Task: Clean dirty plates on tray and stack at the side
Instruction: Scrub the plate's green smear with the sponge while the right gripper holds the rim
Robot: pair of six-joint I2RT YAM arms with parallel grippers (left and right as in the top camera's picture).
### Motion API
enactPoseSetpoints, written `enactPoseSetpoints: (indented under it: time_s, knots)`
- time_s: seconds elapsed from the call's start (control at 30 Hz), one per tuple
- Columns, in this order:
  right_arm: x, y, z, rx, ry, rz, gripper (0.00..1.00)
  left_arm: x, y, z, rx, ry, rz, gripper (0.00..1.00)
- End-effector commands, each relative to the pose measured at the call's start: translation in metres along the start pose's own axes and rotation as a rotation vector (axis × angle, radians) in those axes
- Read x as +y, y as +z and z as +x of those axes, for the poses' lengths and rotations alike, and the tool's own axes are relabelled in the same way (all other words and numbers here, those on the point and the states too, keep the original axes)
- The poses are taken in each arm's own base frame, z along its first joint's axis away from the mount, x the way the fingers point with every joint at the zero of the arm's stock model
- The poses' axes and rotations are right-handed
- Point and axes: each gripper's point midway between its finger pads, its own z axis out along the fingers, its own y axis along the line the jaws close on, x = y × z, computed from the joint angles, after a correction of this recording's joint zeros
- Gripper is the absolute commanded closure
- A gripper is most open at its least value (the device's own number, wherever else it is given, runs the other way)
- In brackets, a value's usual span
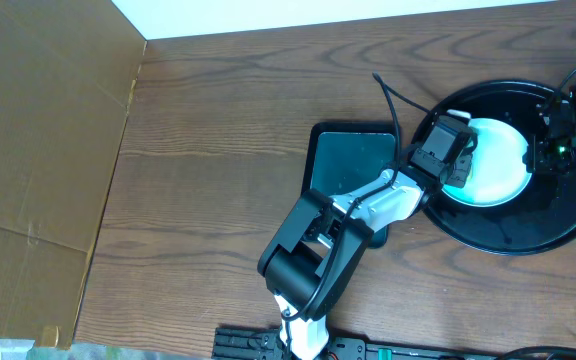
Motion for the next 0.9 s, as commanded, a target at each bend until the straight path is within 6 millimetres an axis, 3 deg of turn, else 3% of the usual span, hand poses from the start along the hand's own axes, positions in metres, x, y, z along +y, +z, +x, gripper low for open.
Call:
enactPoseSetpoints:
  time_s: [0.0,0.2,0.63,0.87]
  knots:
    - [-0.012,0.021,0.026,0.086,-0.009,0.060,0.99,0.034,0.010,0.001,-0.023,0.036,-0.112,0.93]
    - [-0.013,0.021,0.028,0.096,-0.006,0.061,0.99,-0.003,0.008,-0.031,-0.142,-0.073,0.094,0.93]
    - [-0.013,0.021,0.028,0.095,-0.006,0.061,0.99,-0.012,0.003,-0.056,-0.245,-0.087,0.143,0.93]
    - [-0.013,0.020,0.030,0.103,-0.003,0.062,0.99,-0.004,0.018,-0.050,-0.250,-0.063,0.130,0.93]
